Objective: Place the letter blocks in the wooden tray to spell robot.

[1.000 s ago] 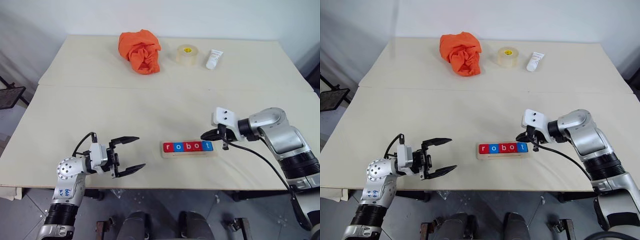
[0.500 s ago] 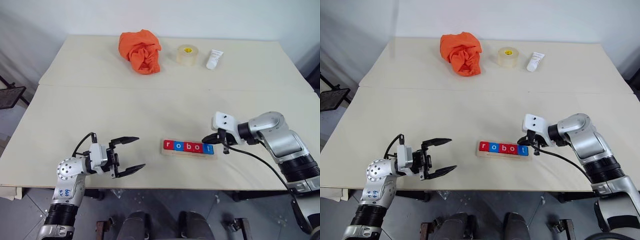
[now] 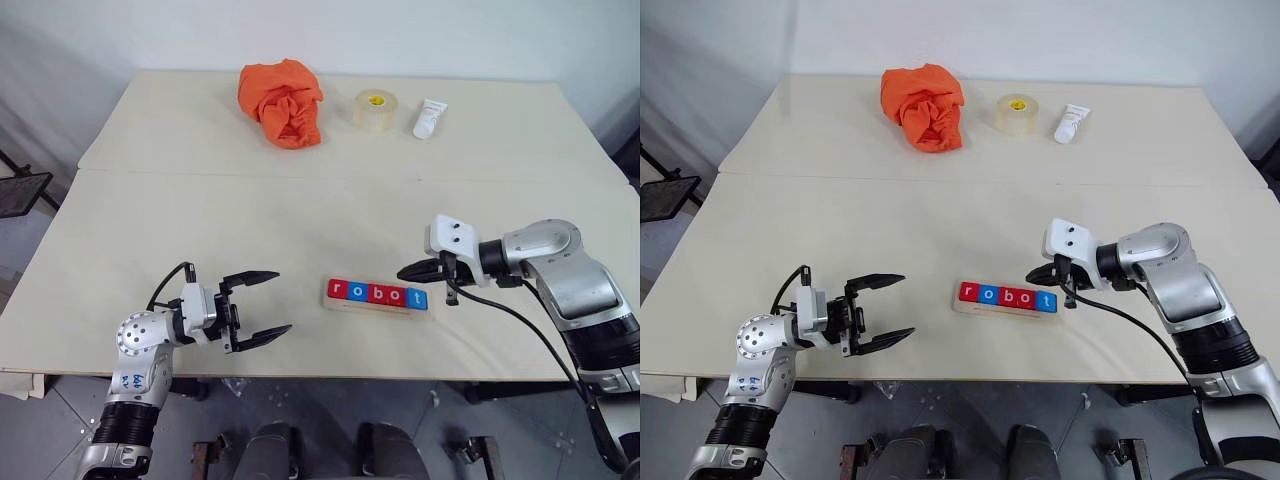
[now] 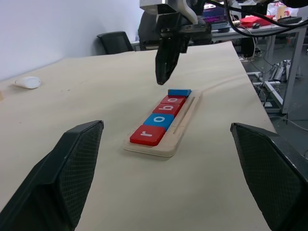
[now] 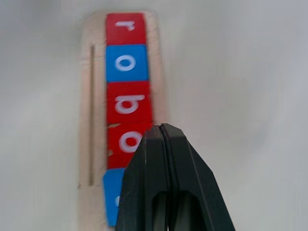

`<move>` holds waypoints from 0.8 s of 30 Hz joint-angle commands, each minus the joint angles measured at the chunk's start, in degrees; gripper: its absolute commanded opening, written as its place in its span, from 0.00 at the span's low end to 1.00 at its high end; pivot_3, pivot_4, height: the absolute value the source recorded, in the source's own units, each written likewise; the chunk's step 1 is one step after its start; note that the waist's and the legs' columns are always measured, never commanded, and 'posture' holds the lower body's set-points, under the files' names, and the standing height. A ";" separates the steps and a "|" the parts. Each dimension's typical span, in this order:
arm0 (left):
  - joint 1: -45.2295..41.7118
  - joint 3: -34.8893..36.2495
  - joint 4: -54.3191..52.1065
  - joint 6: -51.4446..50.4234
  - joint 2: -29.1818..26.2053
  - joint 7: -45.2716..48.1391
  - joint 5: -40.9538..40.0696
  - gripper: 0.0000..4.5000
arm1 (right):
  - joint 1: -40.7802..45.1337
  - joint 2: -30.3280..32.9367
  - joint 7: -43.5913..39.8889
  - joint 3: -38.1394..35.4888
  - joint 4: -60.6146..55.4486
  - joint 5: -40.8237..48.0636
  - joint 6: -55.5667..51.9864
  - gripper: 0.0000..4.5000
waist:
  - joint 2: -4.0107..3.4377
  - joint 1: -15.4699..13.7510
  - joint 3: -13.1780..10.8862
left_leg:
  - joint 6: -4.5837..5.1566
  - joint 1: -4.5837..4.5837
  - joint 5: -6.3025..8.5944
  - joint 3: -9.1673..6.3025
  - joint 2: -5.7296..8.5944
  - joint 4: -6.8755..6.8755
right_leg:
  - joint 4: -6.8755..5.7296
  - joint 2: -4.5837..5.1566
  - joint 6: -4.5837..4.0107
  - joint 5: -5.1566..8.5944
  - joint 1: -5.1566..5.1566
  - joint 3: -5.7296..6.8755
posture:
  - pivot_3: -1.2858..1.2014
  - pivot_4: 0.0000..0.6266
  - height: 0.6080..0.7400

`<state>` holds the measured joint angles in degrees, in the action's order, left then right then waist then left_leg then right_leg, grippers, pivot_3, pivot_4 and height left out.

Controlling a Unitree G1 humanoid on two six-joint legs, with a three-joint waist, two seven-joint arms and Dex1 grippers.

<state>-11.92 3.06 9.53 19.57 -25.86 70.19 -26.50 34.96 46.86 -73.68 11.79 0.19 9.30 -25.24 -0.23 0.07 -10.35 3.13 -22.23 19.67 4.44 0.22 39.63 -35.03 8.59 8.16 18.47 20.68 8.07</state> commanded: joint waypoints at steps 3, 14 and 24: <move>0.21 -0.10 -1.41 0.66 -0.17 0.15 -0.03 1.00 | -1.24 1.16 -0.25 -0.91 -0.90 0.32 1.00 0.00 | 0.00 0.00 0.00 | 0.00 0.00 0.00 0.00 0.00 0.00 | 0.00 0.00 0.00 0.00 0.00 0.00 | 0.52 0.24 1.00; 0.64 0.08 -1.77 0.62 -0.41 -0.12 -0.04 1.00 | -2.34 2.21 -1.18 0.43 1.99 -2.35 5.32 0.00 | 0.00 -0.03 0.00 | 0.00 0.00 0.00 0.00 0.00 0.00 | 0.01 0.00 0.00 0.00 0.00 0.00 | 0.52 0.24 1.00; 0.61 -0.04 -1.71 0.77 -0.13 -0.34 0.05 1.00 | -2.52 2.17 -0.78 -4.63 -0.44 2.58 4.17 0.00 | 0.00 -0.08 0.00 | 0.00 0.00 0.00 0.00 0.00 0.00 | 0.01 0.00 0.00 0.00 -0.01 0.00 | 0.52 0.24 1.00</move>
<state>-11.70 2.87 9.50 19.56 -25.91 70.08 -26.50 32.60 47.91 -74.48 10.00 1.63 10.28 -21.34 -0.23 0.00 -10.35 3.13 -22.23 19.66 4.44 0.22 39.63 -35.02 8.59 8.17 18.47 20.66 8.08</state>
